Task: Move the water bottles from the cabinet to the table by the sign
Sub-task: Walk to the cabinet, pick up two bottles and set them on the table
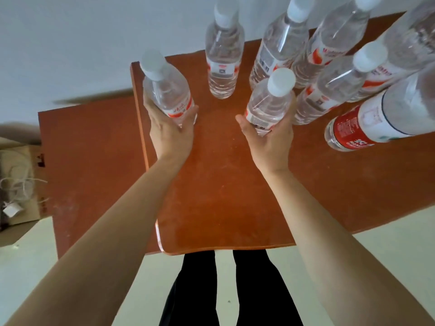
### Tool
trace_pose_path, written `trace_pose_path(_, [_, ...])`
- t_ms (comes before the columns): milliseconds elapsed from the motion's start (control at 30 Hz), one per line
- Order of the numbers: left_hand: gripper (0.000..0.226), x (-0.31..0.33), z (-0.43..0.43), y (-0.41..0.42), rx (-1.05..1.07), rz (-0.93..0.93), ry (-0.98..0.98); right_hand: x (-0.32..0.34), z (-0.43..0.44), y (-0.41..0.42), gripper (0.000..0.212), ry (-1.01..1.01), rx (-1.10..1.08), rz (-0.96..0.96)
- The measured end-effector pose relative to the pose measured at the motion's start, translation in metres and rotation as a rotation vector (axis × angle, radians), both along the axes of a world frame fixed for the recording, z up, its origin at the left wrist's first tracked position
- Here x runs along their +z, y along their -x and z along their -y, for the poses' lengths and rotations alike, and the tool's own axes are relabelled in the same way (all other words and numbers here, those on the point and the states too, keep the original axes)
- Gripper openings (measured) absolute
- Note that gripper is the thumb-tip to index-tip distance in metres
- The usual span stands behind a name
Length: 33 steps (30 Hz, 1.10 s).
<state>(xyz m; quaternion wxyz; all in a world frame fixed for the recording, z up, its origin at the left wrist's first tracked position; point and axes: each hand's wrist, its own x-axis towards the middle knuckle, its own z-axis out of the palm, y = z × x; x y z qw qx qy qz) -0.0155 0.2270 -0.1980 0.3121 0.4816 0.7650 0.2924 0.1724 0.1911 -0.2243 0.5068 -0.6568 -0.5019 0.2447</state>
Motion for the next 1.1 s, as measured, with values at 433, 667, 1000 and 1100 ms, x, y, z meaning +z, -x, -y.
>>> trace_pose_path(433, [0.079,0.047,0.126,0.051,-0.047,0.086,0.087,0.045,0.068,0.019,0.095,0.270,0.108,0.048])
trace_pose_path(667, [0.086,0.160,0.095,0.098,0.064,0.045,-0.156,0.161,0.037,0.047,0.097,0.089,0.191,0.106])
trace_pose_path(1000, [0.084,0.419,0.062,0.145,0.166,-0.663,-0.835,0.440,-0.037,0.070,0.087,-0.519,0.289,0.378])
trace_pose_path(1100, [0.088,0.451,0.085,0.144,0.240,-0.960,-0.882,0.479,-0.039,0.071,0.085,-0.663,0.319,0.454])
